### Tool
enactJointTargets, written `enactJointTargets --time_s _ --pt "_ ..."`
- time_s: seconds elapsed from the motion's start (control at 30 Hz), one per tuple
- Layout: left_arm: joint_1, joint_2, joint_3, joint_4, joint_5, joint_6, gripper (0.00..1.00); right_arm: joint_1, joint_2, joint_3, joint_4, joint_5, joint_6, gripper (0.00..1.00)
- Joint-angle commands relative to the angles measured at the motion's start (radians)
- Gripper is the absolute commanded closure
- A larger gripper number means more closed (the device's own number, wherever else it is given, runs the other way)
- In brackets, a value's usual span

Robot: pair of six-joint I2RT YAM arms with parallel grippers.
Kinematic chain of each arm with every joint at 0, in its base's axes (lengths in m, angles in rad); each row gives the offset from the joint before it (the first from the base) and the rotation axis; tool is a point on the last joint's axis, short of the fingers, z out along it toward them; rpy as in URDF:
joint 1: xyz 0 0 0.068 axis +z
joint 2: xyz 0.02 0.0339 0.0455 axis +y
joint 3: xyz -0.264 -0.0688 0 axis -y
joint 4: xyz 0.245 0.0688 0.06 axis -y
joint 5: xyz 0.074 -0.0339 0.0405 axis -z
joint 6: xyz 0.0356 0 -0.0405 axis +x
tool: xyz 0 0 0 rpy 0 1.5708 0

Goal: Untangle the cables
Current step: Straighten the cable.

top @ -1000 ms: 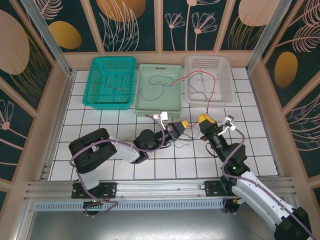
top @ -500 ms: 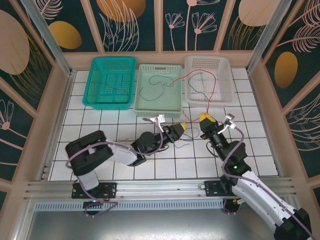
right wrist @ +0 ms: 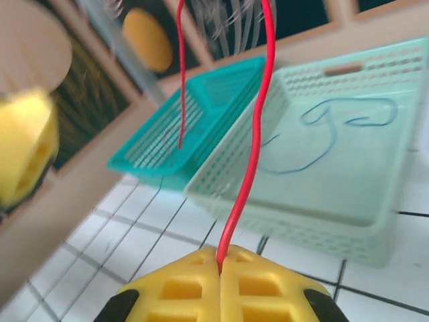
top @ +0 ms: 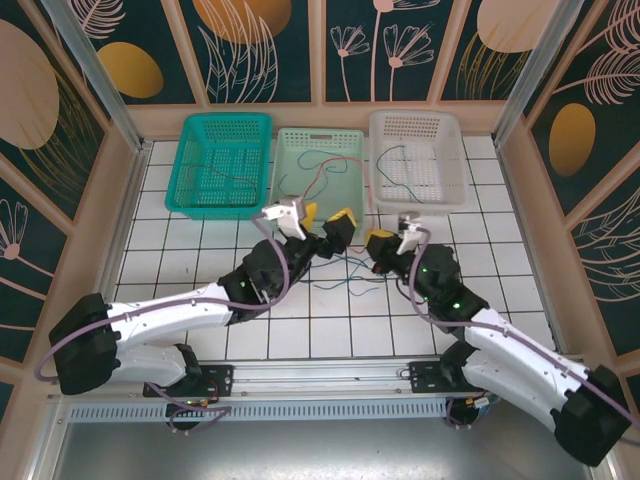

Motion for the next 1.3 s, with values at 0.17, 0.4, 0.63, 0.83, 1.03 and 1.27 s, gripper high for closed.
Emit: enactJointTargets --time_s 0.17,0.4,0.63,0.83,1.03,1.27 --pt "0.143 0.070 0.139 -0.166 0.214 0.064 0.17 0.083 0.058 0.094 0.003 0.046 -0.094 1.00" --pt "0.169 0.098 0.180 -0.236 0.222 0.081 0.17 0.085 0.047 0.092 0.006 -0.040 -0.122 1.00" --pt "0.226 0.157 0.241 -0.276 0.254 0.031 0.20 0.091 0.047 0.085 0.034 -0.094 -0.139 1.00" --pt "0.248 0.151 0.220 -0.188 0.295 0.101 0.47 0.091 0.054 0.089 -0.025 -0.129 -0.149 1.00" --pt "0.248 0.166 0.239 -0.172 0.355 0.148 0.89 0.090 0.067 0.088 -0.039 -0.139 -0.140 1.00" --pt "0.248 0.153 0.227 -0.138 0.327 0.113 1.00 0.078 0.074 0.089 -0.051 0.006 -0.065 0.47"
